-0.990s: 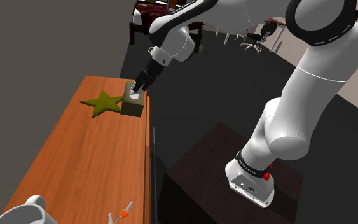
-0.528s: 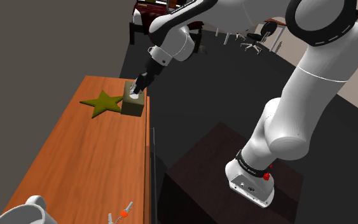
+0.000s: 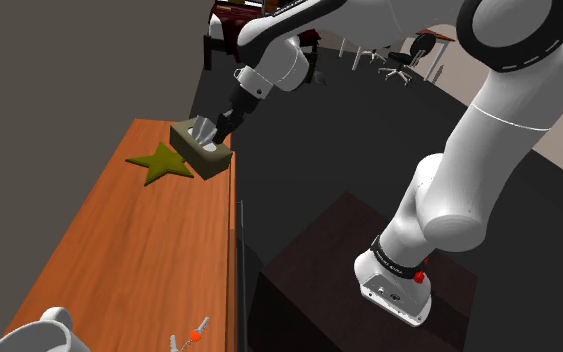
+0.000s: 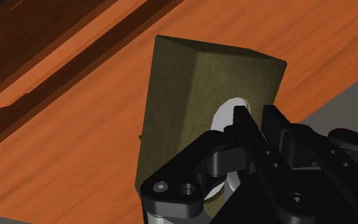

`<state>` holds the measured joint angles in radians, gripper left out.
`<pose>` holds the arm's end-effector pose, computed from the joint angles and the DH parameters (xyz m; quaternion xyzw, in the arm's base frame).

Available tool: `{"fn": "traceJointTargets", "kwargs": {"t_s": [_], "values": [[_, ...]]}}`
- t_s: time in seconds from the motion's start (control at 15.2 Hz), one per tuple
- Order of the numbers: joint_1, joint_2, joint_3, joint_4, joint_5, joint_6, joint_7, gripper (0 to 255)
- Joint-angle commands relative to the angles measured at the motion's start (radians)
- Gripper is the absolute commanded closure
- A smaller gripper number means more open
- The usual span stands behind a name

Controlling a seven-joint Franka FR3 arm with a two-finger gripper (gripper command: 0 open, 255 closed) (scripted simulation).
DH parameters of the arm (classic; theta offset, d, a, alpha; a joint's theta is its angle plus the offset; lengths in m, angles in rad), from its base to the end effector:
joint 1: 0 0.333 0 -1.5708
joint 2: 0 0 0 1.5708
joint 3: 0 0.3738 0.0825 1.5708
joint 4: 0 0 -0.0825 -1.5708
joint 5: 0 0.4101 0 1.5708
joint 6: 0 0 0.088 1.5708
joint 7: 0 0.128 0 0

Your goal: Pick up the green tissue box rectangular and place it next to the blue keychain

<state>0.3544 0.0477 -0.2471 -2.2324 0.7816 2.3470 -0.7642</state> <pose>0.5615 0.0823 0.3832 -0.9477 -0.1577 -0.1201 0.2500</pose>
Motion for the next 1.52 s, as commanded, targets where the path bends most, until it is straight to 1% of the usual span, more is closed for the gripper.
{"fn": "traceJointTargets", "kwargs": {"t_s": [0.0, 0.73, 1.45], "values": [[0.001, -0.015, -0.001, 0.009, -0.021, -0.015, 0.026, 255], [-0.004, -0.093, -0.006, 0.063, -0.118, -0.111, 0.141, 255], [-0.012, -0.147, -0.006, 0.145, -0.188, -0.22, 0.237, 255]]}}
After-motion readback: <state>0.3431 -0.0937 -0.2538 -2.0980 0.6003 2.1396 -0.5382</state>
